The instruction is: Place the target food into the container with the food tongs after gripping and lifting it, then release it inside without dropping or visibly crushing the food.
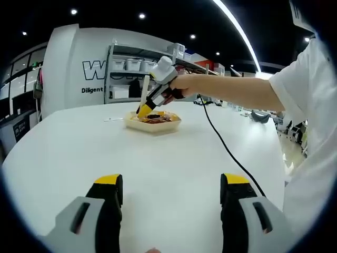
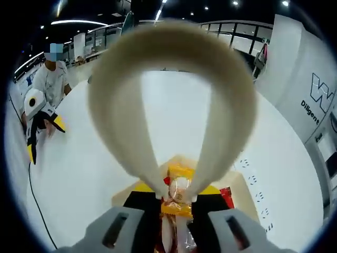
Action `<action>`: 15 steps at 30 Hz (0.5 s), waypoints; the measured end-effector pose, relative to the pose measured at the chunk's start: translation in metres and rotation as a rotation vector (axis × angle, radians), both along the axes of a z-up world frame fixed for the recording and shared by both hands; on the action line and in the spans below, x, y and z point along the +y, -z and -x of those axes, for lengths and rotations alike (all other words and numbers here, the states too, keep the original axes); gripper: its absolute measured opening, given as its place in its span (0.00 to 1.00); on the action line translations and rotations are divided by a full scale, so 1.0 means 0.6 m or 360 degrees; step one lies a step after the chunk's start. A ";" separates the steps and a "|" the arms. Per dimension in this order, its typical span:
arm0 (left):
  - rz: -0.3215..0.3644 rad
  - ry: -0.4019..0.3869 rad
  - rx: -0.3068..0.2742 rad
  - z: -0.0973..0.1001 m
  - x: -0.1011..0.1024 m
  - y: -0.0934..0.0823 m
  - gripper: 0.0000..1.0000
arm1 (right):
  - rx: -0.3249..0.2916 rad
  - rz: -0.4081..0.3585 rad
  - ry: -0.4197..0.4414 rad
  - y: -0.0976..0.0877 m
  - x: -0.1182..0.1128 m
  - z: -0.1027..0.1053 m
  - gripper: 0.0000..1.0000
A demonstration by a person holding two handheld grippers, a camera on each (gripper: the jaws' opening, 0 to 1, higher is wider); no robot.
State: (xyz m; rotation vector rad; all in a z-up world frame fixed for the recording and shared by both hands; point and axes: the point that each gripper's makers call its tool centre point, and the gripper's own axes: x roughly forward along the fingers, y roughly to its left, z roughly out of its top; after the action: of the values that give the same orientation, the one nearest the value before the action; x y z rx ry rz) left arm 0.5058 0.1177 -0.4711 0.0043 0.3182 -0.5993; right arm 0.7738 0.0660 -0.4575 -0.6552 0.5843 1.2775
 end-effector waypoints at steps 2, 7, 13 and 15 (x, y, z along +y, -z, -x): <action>-0.0001 0.0002 -0.0001 0.000 0.000 -0.001 0.75 | -0.0005 -0.0015 0.0007 -0.008 -0.002 0.004 0.14; -0.0001 0.0006 -0.0010 -0.001 -0.002 -0.005 0.75 | 0.0041 -0.0124 0.0071 -0.030 -0.006 0.009 0.15; -0.0007 0.0012 -0.0013 0.000 -0.005 -0.007 0.75 | 0.0033 -0.0165 0.0107 -0.041 -0.016 0.027 0.15; -0.0003 0.0014 -0.0016 -0.001 -0.007 -0.008 0.75 | 0.0040 -0.0195 0.0135 -0.045 -0.021 0.032 0.15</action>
State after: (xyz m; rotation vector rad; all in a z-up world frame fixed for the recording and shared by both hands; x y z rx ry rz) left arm 0.5064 0.1137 -0.4664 0.0104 0.3092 -0.6074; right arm 0.7546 0.0533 -0.4306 -0.5085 0.5440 1.2333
